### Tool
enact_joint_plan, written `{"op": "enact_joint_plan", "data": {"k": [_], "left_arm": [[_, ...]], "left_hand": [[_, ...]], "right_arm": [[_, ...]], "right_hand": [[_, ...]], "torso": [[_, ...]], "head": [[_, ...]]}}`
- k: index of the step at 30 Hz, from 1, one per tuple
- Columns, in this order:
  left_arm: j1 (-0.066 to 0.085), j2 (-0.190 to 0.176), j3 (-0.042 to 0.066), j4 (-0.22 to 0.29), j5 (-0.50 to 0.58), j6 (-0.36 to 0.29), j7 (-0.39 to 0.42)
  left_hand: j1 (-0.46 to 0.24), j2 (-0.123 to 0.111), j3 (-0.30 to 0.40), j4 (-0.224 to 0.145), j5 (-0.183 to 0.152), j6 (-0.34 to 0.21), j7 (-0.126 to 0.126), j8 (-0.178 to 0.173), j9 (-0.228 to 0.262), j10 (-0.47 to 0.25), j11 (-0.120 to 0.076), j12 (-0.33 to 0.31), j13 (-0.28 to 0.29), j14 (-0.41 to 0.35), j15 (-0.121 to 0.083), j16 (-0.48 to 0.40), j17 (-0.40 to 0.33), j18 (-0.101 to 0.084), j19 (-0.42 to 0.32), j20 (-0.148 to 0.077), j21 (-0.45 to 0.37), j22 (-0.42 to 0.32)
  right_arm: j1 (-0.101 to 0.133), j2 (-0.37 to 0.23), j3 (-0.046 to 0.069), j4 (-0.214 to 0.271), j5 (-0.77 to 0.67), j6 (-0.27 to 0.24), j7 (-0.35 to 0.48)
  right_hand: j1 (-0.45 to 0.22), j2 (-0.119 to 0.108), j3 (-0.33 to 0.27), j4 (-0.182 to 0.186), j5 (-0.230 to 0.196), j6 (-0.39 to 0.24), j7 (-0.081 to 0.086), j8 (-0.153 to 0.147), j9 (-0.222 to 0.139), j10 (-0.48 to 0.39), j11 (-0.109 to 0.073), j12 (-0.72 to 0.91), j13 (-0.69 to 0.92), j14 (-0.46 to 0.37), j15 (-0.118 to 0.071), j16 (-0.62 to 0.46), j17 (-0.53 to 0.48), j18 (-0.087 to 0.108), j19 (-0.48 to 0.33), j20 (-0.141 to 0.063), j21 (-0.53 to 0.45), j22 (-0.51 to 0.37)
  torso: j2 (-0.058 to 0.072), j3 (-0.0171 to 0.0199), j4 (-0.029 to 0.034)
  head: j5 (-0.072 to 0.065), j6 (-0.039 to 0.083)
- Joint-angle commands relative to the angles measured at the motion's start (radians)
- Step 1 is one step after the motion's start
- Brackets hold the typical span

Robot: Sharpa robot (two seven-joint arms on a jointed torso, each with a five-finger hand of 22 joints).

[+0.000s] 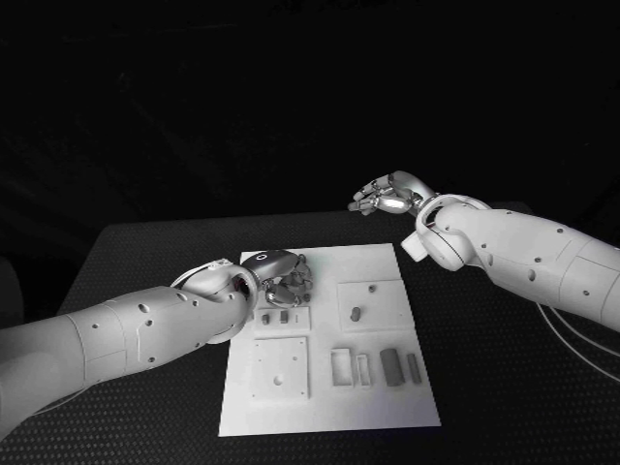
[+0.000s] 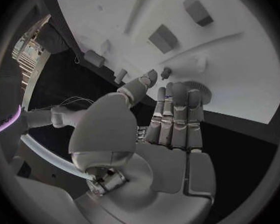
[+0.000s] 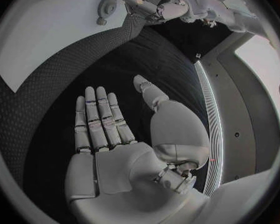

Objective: Assemble the parts on the task board

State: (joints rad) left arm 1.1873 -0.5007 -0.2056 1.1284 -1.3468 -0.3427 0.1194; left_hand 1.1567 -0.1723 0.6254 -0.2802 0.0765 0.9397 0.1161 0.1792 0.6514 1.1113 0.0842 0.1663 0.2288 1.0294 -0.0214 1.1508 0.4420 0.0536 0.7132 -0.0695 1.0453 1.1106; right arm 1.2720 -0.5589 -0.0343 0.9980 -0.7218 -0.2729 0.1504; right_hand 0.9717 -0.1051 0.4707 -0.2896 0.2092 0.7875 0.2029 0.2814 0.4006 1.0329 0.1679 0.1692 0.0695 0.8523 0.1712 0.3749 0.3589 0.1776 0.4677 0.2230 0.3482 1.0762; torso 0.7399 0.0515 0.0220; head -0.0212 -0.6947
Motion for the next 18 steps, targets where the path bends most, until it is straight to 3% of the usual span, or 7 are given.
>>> {"op": "enact_joint_plan", "data": {"k": [1,8,18], "left_arm": [[-0.006,0.007,0.001,-0.008,-0.018,-0.002,0.005],[-0.02,0.019,0.001,-0.024,-0.018,-0.001,0.003],[-0.023,0.028,0.001,-0.043,-0.018,0.001,0.0]], "left_hand": [[0.007,0.007,0.002,0.007,0.004,-0.001,0.002,-0.004,-0.002,0.001,0.006,-0.007,-0.002,0.005,0.002,0.002,0.003,0.007,0.009,-0.049,-0.001,0.002],[0.01,0.015,0.004,0.008,0.007,0.001,0.003,-0.003,-0.007,0.007,0.007,-0.014,-0.005,0.008,0.002,0.005,0.006,0.009,0.012,-0.049,0.001,0.005],[0.013,0.031,0.007,0.012,0.011,0.002,0.006,-0.002,-0.014,0.016,0.008,-0.023,-0.01,0.01,0.003,0.009,0.01,0.011,0.014,-0.047,0.003,0.009]], "right_arm": [[0.0,0.001,0.0,0.003,0.0,0.01,0.011],[0.0,0.0,0.0,0.007,0.001,0.01,0.011],[0.0,0.001,0.0,0.009,0.001,0.01,0.012]], "right_hand": [[0.002,0.005,-0.005,0.002,0.0,-0.009,0.01,0.006,-0.002,0.009,0.0,-0.007,-0.001,-0.004,0.0,-0.006,-0.002,-0.015,0.001,-0.004,-0.006,0.001],[0.002,0.005,-0.005,0.002,0.0,-0.009,0.01,0.006,-0.002,0.009,0.0,-0.007,-0.001,-0.004,0.0,-0.006,-0.002,-0.015,0.001,-0.004,-0.007,0.002],[0.002,0.005,-0.005,0.002,0.0,-0.009,0.01,0.006,-0.002,0.009,0.0,-0.008,-0.001,-0.003,0.0,-0.006,-0.002,-0.015,0.002,-0.004,-0.008,0.002]], "torso": [[0.0,0.0005,0.0],[-0.001,0.0,0.0009],[-0.002,0.0004,0.0009]], "head": [[-0.003,-0.001],[-0.006,-0.003],[-0.007,-0.003]]}}
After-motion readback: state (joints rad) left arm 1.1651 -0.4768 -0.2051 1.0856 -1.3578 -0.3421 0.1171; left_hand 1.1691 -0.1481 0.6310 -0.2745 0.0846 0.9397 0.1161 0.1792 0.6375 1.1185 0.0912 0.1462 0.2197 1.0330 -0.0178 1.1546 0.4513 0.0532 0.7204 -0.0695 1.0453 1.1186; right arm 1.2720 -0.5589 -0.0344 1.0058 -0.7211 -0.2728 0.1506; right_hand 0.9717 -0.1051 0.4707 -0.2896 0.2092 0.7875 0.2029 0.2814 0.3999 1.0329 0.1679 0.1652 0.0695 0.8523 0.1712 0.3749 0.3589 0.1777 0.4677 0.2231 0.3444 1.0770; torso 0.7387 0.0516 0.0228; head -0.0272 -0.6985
